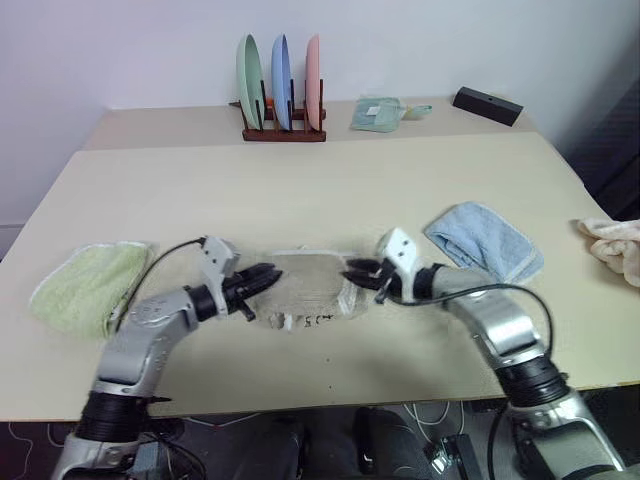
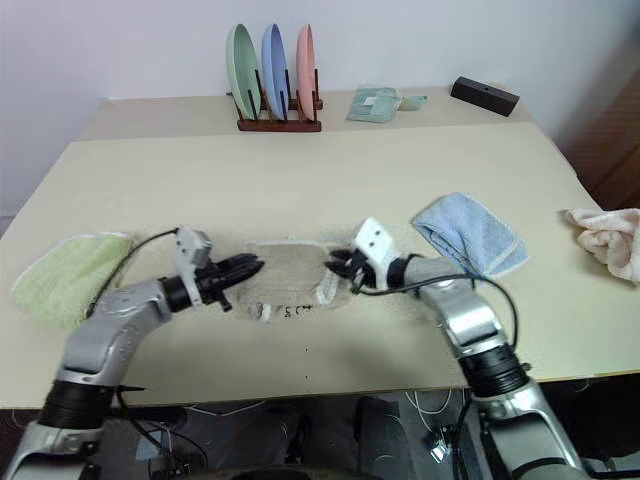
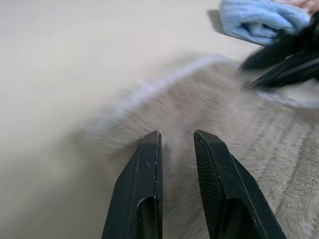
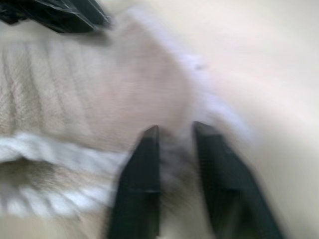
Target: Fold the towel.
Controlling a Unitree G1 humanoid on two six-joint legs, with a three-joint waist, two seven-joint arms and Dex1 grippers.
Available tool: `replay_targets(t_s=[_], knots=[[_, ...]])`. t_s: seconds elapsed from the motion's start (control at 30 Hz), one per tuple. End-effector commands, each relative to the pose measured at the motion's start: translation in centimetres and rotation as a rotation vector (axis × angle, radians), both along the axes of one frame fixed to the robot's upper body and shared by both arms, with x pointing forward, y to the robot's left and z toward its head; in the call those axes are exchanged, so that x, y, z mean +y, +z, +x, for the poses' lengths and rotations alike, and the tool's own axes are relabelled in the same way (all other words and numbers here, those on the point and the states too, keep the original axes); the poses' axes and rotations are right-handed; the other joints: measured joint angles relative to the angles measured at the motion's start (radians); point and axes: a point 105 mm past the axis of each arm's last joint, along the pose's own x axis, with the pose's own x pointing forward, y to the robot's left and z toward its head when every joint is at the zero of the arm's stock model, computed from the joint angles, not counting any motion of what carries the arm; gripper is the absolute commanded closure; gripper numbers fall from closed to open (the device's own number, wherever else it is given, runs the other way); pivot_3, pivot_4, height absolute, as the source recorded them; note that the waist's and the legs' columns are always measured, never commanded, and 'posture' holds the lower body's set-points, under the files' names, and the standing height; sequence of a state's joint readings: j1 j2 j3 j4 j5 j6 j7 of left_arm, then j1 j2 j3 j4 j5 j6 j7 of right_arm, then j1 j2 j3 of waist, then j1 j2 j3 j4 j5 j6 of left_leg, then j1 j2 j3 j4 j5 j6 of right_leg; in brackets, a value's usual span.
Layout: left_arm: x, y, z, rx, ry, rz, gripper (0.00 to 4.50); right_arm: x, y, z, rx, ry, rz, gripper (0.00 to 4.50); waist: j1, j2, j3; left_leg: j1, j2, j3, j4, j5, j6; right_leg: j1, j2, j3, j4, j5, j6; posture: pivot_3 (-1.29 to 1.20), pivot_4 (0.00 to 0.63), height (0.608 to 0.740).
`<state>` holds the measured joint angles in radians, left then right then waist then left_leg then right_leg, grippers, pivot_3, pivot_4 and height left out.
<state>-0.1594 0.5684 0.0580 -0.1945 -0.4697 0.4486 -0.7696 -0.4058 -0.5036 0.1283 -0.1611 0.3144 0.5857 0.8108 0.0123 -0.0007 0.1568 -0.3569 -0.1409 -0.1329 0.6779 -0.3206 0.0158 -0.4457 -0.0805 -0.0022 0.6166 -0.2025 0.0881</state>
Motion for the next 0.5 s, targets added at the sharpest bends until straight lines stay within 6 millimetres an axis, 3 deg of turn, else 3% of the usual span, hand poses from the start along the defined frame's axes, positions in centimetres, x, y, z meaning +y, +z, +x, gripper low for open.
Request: replay_targets(t_s=[0.03, 0.13, 0.17, 0.5], knots=[[1.2, 2.5, -1.7, -0.102, -0.044, 0.061, 3.52, -0.1, 3.9, -1.5, 0.065, 0.040, 0.113, 1.66, -0.001, 0.001, 0.000, 0.000, 0.000, 0.000, 0.000, 0.000, 0.000, 0.000, 0.000, 0.000, 0.000, 0.000, 0.000, 0.00, 0.150, 0.737], [1.7, 2.8, -3.6, -0.050, -0.119, 0.081, 3.52, -0.9, 2.6, -1.7, 0.288, -0.057, 0.165, 0.20, 0.001, 0.001, 0.000, 0.001, 0.001, 0.000, -0.003, 0.000, 0.001, 0.000, 0.001, 0.000, -0.002, 0.000, 0.000, 0.00, 0.150, 0.737], [1.6, 2.7, -4.0, -0.035, -0.138, 0.085, 3.52, -1.0, 2.3, -1.6, 0.321, -0.083, 0.175, 0.03, 0.001, 0.001, 0.000, 0.001, 0.001, 0.000, -0.003, -0.001, 0.001, 0.001, 0.001, 0.000, -0.003, 0.000, 0.000, 0.00, 0.150, 0.737], [0.6, 2.3, -4.1, -0.029, -0.160, 0.070, 3.52, 0.4, -1.5, -0.9, 0.555, -0.183, 0.212, 0.03, -0.001, 0.002, 0.001, 0.000, 0.000, 0.000, -0.003, -0.001, 0.001, 0.000, 0.000, 0.000, -0.002, 0.000, 0.000, 0.00, 0.150, 0.737]])
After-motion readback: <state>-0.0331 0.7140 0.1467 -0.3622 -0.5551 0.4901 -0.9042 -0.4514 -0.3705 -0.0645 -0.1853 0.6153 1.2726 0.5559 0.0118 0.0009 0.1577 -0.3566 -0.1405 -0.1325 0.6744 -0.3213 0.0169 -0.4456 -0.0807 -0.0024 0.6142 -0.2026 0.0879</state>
